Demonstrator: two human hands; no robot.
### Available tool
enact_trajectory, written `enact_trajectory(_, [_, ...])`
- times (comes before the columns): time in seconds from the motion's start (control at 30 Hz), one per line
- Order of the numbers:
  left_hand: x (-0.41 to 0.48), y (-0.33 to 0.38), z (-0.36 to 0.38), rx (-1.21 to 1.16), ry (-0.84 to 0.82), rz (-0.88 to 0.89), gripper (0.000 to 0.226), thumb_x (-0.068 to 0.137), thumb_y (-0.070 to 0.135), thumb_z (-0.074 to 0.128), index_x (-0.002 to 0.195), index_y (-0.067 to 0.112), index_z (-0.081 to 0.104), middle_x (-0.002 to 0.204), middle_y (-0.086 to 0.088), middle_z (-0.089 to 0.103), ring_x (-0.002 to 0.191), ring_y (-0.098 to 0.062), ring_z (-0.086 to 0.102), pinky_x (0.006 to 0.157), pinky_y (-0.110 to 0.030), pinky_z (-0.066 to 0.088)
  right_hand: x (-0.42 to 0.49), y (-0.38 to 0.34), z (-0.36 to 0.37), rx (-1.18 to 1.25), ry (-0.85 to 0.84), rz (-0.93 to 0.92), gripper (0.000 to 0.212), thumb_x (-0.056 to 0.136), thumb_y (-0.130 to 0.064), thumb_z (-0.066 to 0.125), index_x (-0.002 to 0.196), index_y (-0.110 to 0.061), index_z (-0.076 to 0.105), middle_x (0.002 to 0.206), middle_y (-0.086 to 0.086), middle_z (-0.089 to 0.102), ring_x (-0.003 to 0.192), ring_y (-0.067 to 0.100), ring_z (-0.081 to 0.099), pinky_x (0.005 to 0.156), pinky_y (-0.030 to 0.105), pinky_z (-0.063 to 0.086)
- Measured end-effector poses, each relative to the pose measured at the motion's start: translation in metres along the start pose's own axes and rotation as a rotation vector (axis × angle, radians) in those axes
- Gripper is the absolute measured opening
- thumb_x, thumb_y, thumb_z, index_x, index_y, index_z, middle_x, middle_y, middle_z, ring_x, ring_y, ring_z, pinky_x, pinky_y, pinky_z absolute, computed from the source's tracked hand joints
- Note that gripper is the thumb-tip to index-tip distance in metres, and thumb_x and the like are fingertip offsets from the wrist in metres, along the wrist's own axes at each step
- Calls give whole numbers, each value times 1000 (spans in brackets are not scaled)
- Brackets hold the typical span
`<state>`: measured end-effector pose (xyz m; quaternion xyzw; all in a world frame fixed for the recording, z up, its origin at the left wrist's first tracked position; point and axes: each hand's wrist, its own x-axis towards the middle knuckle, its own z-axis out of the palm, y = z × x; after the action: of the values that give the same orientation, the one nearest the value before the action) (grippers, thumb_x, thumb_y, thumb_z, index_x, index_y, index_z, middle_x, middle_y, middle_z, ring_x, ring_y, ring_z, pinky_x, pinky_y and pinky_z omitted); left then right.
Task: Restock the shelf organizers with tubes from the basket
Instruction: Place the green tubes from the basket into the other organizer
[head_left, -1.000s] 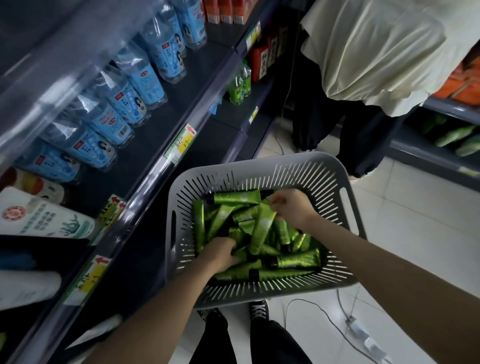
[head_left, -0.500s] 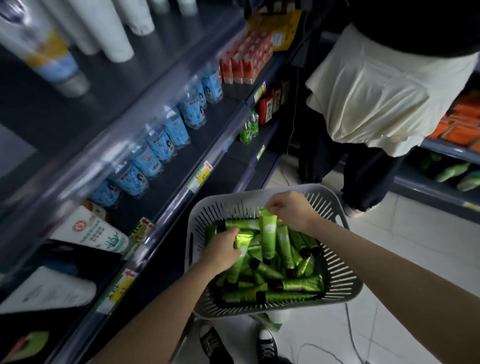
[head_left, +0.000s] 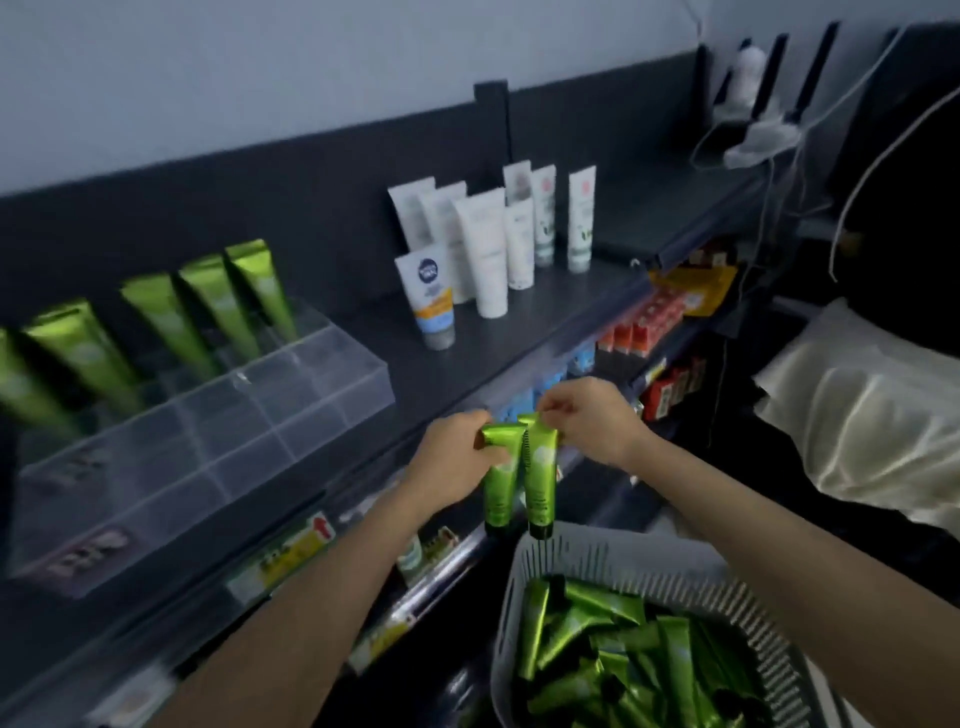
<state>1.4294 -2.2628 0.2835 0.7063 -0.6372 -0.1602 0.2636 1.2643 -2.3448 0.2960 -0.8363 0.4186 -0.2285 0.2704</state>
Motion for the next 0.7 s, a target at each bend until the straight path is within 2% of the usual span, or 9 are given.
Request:
enact_trajectory(0.1, [-5, 0, -50, -10, 101, -21, 24, 78, 19, 71, 70, 9, 51, 68, -12, 60, 69, -25, 59, 63, -36, 40, 19, -44, -8, 90, 34, -92, 12, 85, -2, 60, 80, -2, 70, 73, 0, 63, 76, 18, 62, 78, 40, 54])
enact_trajectory(0.17, [-11, 0, -83, -13, 182, -19, 21, 78, 19, 71, 74, 8, 54, 69, -12, 60, 70, -26, 59, 65, -38, 44, 29, -74, -10, 121, 60, -140, 12, 85, -3, 61, 79, -6, 71, 73, 1, 65, 74, 17, 62, 79, 41, 54])
enact_trajectory(0.27, [-25, -3, -132, 43, 308, -2, 18, 79, 19, 70, 77, 8, 57, 66, -4, 54, 66, -19, 52, 63, -35, 39, 46, -119, -10, 187, 65, -230, 19, 85, -2, 61, 73, -14, 70, 68, -4, 64, 74, 17, 62, 81, 44, 54])
enact_trajectory(0.33, [-35, -8, -163, 82, 374, -10, 17, 80, 19, 70, 82, 5, 59, 71, -9, 58, 68, -21, 53, 65, -35, 39, 59, -148, -5, 229, 51, -271, 30, 85, -2, 60, 65, -24, 65, 66, -10, 63, 75, 19, 64, 80, 46, 55])
enact_trajectory(0.4, [-45, -16, -191, 56, 430, -15, 16, 81, 17, 70, 87, 6, 60, 74, -14, 61, 72, -27, 59, 69, -39, 47, 71, -177, 3, 272, 47, -319, 35, 85, -3, 60, 61, -28, 63, 67, -11, 64, 77, 21, 66, 80, 49, 55])
enact_trajectory(0.53, [-66, -40, -238, 67, 563, -75, 25, 78, 12, 72, 101, 14, 63, 70, -3, 61, 70, -24, 61, 73, -40, 53, 94, -232, 28, 314, 47, -423, 22, 84, -6, 64, 69, -20, 69, 66, -11, 63, 76, 20, 66, 81, 49, 55])
enact_trajectory(0.6, [-73, -52, -260, 102, 609, -101, 20, 76, 11, 71, 93, 17, 63, 76, -5, 65, 74, -25, 64, 73, -37, 54, 104, -258, 41, 335, 57, -470, 12, 84, -7, 64, 76, -11, 72, 68, -10, 62, 76, 16, 63, 84, 48, 54])
enact_trajectory(0.7, [-81, -71, -293, 224, 677, -148, 14, 77, 11, 68, 83, 17, 57, 74, 2, 58, 70, -15, 56, 69, -28, 44, 117, -292, 58, 368, 78, -495, 13, 85, -6, 62, 82, -9, 74, 77, -6, 66, 81, 15, 63, 86, 45, 54])
